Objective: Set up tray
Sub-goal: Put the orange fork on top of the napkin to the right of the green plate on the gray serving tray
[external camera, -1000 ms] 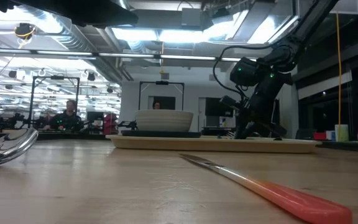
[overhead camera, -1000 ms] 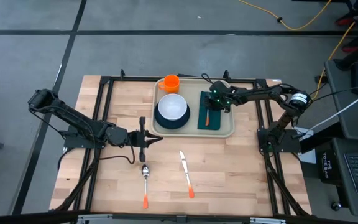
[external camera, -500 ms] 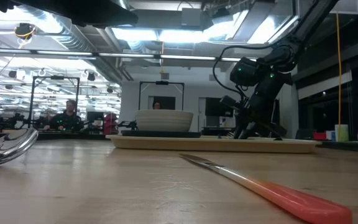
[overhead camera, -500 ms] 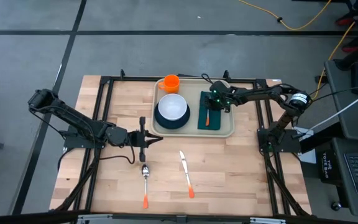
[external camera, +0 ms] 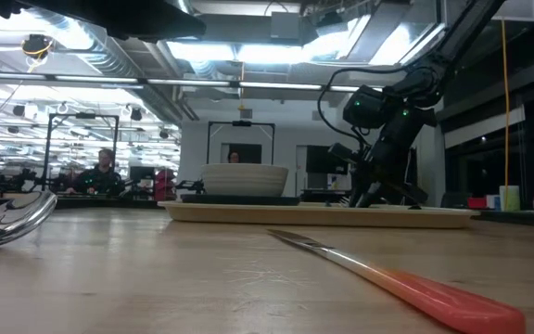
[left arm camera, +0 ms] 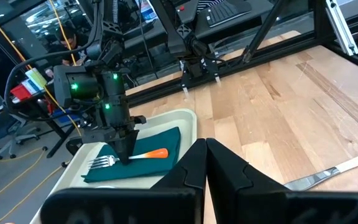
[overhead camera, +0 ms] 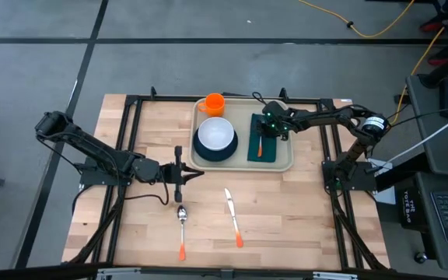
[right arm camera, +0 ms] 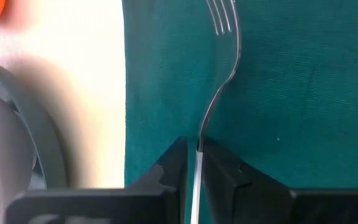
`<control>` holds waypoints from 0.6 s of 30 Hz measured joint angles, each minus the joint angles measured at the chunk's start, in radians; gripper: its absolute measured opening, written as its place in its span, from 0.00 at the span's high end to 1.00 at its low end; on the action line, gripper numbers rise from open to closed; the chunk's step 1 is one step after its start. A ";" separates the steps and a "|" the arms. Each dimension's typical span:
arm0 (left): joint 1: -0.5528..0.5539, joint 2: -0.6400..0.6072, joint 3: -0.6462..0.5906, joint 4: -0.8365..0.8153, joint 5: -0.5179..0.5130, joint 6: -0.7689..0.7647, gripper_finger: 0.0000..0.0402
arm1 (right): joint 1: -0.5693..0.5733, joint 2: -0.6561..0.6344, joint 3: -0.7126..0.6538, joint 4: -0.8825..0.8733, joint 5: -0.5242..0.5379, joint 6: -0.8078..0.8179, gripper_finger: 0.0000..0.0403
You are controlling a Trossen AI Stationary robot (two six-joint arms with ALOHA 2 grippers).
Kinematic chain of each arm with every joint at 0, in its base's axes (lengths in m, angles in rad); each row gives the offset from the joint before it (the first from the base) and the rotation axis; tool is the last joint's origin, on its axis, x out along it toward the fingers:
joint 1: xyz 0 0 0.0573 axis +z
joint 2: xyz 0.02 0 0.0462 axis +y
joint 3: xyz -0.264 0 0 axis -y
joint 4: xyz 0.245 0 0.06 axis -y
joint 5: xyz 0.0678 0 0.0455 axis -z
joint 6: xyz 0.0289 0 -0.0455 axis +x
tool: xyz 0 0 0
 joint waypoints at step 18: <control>0.000 0.000 0.000 0.000 0.000 -0.001 1.00 | 0.000 -0.006 0.000 0.000 -0.038 0.001 0.88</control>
